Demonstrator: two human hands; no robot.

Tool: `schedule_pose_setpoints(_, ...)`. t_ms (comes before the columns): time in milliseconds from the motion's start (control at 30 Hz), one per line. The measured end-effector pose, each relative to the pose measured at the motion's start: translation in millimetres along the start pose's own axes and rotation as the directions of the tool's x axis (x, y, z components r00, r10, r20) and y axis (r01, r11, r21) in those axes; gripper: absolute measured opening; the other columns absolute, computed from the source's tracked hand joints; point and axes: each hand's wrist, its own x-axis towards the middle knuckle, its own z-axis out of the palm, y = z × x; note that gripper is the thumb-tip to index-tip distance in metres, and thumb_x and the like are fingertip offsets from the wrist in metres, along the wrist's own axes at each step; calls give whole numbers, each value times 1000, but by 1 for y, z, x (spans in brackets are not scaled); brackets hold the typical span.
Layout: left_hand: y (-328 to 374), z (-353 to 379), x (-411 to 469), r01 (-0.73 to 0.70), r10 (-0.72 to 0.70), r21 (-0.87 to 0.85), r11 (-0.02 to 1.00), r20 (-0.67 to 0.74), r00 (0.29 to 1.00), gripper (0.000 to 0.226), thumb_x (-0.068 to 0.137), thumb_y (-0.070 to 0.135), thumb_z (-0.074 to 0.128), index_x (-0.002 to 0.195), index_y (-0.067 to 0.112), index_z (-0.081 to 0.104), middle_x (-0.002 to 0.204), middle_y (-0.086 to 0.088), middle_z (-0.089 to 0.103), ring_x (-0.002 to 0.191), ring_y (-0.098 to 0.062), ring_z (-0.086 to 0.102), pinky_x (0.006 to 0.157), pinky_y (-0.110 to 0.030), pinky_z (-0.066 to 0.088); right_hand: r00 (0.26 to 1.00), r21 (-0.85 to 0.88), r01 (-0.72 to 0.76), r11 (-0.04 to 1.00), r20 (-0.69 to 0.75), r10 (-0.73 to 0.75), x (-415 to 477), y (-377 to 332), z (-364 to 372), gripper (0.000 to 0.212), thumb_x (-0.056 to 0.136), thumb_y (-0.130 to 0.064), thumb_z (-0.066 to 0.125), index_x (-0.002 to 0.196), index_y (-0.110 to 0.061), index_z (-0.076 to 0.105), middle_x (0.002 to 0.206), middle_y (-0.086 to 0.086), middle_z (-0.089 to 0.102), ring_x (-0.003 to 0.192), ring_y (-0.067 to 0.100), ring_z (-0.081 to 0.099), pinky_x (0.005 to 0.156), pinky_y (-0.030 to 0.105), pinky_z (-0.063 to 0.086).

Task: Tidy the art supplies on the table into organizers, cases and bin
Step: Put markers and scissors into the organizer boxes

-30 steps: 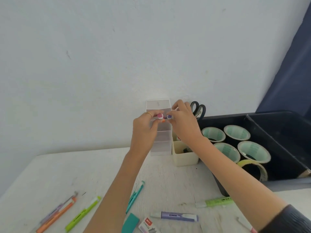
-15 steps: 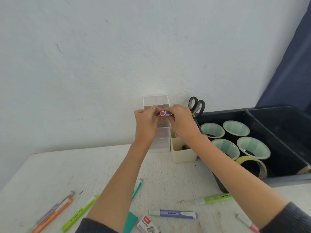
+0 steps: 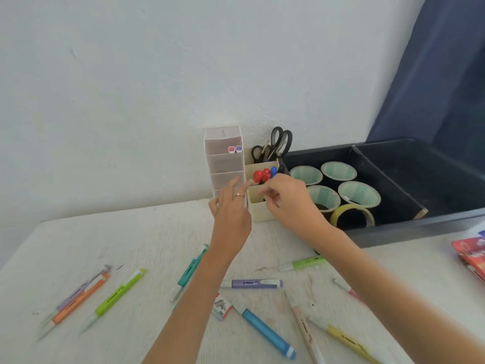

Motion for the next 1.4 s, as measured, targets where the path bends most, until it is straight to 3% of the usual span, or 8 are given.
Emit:
schedule_pose_setpoints(233,6,7,-66,25,0,-102,995,234,972,25,92,21,56,117,26,59,117,11,55,112,-5,47,80,-17,14,879,-321,-133,938,400,261,-79,12,17,41,92,1,48,130,-15,52,130,3,50,114,18,52,97,28,44)
schedule_pose_setpoints(400,6,3,-91,46,12,-120,992,442,897,26,88,35,62,110,22,67,109,9,62,105,-7,51,87,-20,24,814,-593,-29,805,453,364,-122,23,15,58,86,2,57,139,-8,35,137,9,40,128,23,35,106,30,33)
schedule_pose_setpoints(567,14,2,-107,38,35,-134,990,500,865,24,86,21,66,109,15,68,104,1,63,98,-14,55,88,-26,41,877,-613,-24,790,366,311,-137,32,7,46,91,-1,47,135,-11,42,129,6,46,120,21,36,101,29,31)
schedule_pose_setpoints(767,26,-8,-107,94,-16,-189,978,376,927,20,88,17,63,108,21,61,101,12,61,93,2,57,81,-7,42,917,-360,-196,912,263,301,-143,25,-1,42,100,-25,36,142,-21,37,115,-3,48,86,9,51,73,20,44)
schedule_pose_setpoints(867,29,-20,-98,119,-38,-256,959,303,952,31,88,16,63,116,28,57,97,20,51,85,19,48,74,0,39,942,-189,-230,955,204,267,-139,17,0,32,98,-24,45,129,-22,51,114,-8,55,92,7,55,75,13,43)
schedule_pose_setpoints(1067,30,-53,-73,177,-135,-429,886,127,983,19,85,25,67,101,29,59,92,21,53,82,3,57,68,-10,49,966,165,-233,958,-76,248,-110,-12,-4,10,80,-15,73,89,-16,72,90,-7,57,78,8,57,66,15,51)
schedule_pose_setpoints(1200,30,-75,-53,195,-239,-531,825,-15,971,13,87,21,65,99,23,60,91,11,61,79,-2,60,64,-4,45,919,404,-293,867,-130,371,-84,-26,-9,15,77,-10,74,82,-22,66,89,-10,63,82,6,60,69,16,52)
schedule_pose_setpoints(1400,22,-105,-16,117,-299,-648,753,-179,937,18,83,14,70,84,28,59,81,17,64,78,1,63,68,-8,47,910,758,-295,582,37,414,-36,-36,-20,9,84,-4,65,92,-8,67,88,8,71,73,18,68,69,24,55)
